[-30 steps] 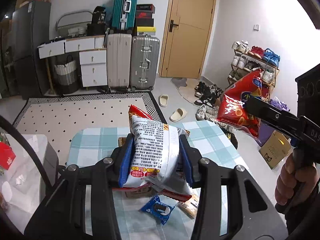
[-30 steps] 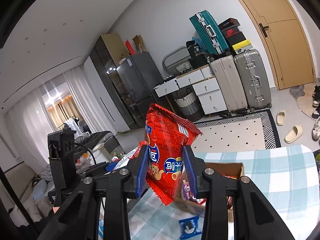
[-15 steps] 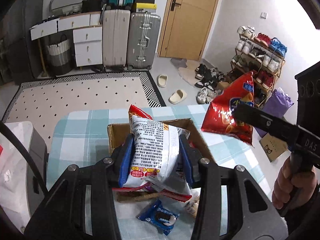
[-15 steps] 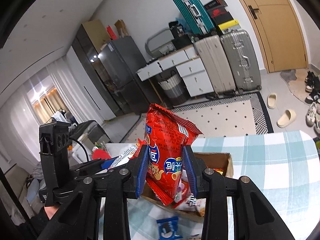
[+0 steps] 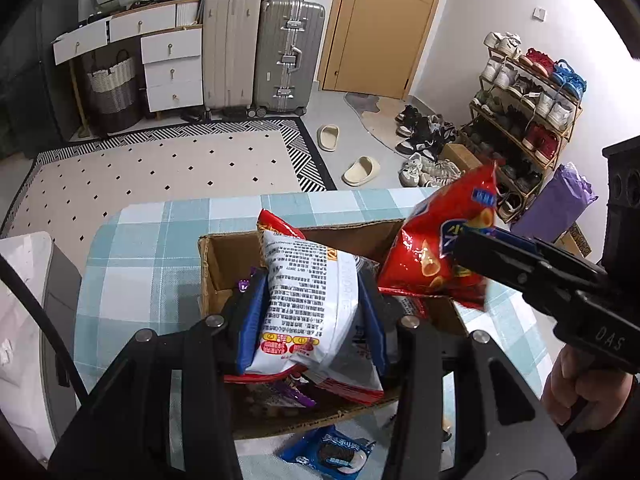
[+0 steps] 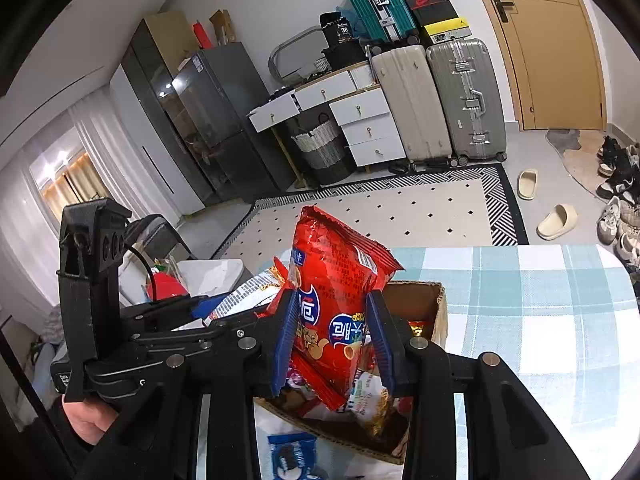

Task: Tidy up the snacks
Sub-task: 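Lower both bags into the box and open both tools, then move both tools back toward the Oreo pack and cracker pack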

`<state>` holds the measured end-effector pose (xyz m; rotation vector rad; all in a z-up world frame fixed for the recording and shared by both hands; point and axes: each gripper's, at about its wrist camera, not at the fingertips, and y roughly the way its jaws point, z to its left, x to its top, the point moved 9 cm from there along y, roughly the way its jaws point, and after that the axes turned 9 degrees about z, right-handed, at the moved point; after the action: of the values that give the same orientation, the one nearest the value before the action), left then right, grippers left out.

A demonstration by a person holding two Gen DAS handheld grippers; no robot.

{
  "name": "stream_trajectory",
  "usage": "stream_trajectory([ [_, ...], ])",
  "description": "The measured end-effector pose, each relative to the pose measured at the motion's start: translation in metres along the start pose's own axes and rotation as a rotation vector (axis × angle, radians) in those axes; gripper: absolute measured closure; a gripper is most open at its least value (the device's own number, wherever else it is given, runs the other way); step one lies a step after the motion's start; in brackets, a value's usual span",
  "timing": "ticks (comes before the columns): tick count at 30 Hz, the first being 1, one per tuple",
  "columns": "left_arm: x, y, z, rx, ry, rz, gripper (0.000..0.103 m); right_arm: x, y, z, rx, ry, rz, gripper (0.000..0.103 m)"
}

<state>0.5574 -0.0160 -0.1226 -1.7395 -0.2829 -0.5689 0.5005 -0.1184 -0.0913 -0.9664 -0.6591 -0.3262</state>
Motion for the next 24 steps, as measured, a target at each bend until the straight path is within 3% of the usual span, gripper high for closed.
stream_trajectory([
  [3, 0.006, 0.016, 0.008, 0.018, -0.032, 0.014, 0.061, -0.004, 0.008, -0.004, -0.001, 0.007, 0.017, 0.067],
  [5, 0.003, 0.021, 0.01, -0.012, -0.027, 0.021, 0.061, -0.005, 0.011, -0.005, -0.003, 0.008, 0.02, 0.067],
  [10, -0.004, 0.018, 0.018, 0.032, -0.018, -0.005, 0.053, -0.009, 0.011, -0.002, 0.003, 0.009, 0.018, 0.067],
  [19, -0.03, -0.024, 0.021, 0.076, -0.026, -0.065, 0.041, -0.011, -0.022, 0.015, 0.03, -0.002, -0.021, 0.067],
  [24, -0.052, -0.063, 0.014, 0.156, 0.019, -0.156, 0.041, -0.022, -0.047, 0.027, 0.028, -0.031, -0.039, 0.067],
])
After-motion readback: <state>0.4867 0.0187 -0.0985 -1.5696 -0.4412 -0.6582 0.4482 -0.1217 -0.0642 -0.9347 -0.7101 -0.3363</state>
